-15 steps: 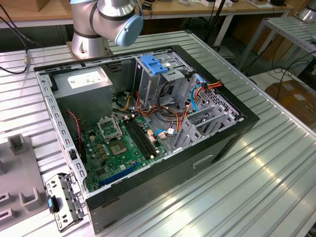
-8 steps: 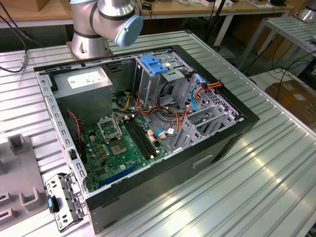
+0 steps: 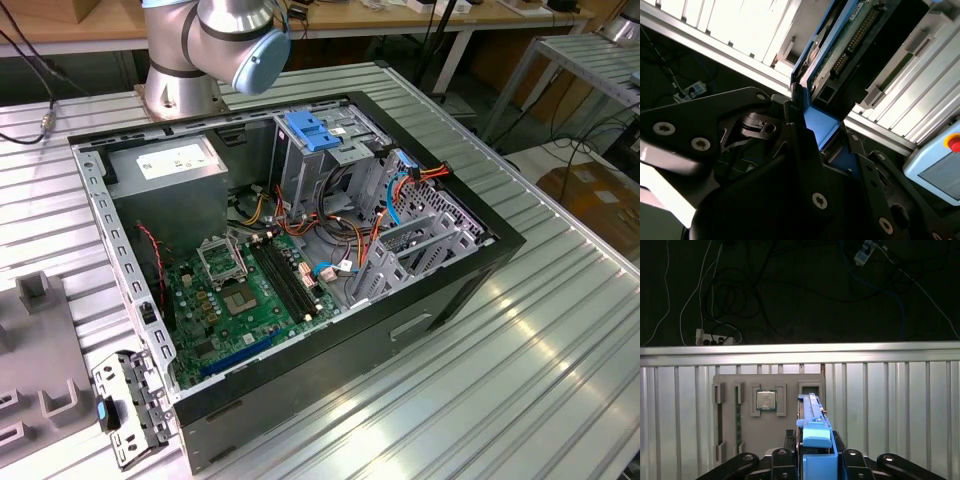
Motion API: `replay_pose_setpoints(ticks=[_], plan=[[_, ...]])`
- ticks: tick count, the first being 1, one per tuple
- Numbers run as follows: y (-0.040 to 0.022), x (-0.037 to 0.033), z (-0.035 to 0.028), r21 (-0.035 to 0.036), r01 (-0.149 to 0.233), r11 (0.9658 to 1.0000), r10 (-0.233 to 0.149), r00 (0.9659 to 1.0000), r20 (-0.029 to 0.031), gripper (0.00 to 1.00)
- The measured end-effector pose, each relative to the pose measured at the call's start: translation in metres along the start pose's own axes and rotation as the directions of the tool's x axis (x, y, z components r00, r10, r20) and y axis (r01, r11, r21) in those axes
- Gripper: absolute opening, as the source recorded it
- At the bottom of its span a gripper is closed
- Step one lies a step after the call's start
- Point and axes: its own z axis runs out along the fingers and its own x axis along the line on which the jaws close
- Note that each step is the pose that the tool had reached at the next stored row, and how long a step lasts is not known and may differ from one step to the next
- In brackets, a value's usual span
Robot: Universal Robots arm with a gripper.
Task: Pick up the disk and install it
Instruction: 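Pick up the disk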
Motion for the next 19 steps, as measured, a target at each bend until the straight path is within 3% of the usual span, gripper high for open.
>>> replay_pose_setpoints(ticks=[5, 9, 19], plan=[[0.0, 0.0001, -0.0021, 0.0, 0.0, 1.0, 0.0, 1.0, 0.0026, 0.37], [0.0, 0.0002, -0.0077, -0.0001, 0.0, 1.0, 0.0, 1.0, 0.0025, 0.37], [0.0001, 0.0005, -0.0314, 0.0, 0.0, 1.0, 0.0, 1.0, 0.0026, 0.37]])
